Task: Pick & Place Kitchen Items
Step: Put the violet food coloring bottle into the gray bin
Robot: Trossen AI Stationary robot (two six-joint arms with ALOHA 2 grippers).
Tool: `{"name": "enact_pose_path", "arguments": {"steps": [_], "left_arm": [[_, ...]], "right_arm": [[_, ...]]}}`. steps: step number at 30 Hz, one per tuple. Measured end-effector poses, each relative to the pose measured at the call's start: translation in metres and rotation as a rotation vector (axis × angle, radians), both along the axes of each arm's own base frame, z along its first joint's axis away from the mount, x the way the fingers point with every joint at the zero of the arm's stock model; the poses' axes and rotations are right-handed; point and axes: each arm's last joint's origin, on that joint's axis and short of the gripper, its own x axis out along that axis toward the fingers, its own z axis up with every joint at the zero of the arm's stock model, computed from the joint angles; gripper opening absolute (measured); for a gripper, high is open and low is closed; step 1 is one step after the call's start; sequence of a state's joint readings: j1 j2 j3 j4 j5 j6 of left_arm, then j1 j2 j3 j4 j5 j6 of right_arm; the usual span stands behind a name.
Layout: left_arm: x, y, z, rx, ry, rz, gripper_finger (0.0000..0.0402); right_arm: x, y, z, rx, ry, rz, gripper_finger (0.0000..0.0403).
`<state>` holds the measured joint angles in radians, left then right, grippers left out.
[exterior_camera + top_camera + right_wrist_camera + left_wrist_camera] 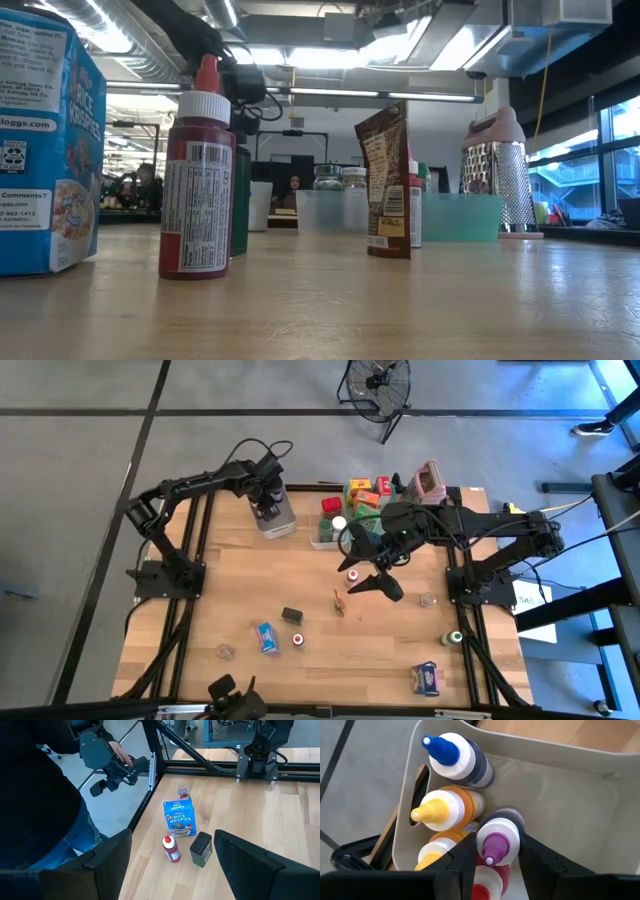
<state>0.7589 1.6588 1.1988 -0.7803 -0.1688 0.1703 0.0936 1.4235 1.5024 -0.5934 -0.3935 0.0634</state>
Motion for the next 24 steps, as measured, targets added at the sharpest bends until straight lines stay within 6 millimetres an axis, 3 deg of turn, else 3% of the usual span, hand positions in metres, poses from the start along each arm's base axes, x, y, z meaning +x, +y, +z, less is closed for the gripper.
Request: {"name": "enact_pose_path", "arguments": {"steps": [13,24], "left_arm": [[0.0012,0.001,0.0006,0.01,-0.015,-0.001,0.0143],[0.0008,0.0018,0.0008,0.033,0.003,0.011,0.0202]], "right_arm": [[-0.0005,0.0036,0.0,-0.012,-0.007,0.02,0.0286],[-0.0008,0.0035,-0.0005,-0.021,-0.006,0.025,0.0286]]}}
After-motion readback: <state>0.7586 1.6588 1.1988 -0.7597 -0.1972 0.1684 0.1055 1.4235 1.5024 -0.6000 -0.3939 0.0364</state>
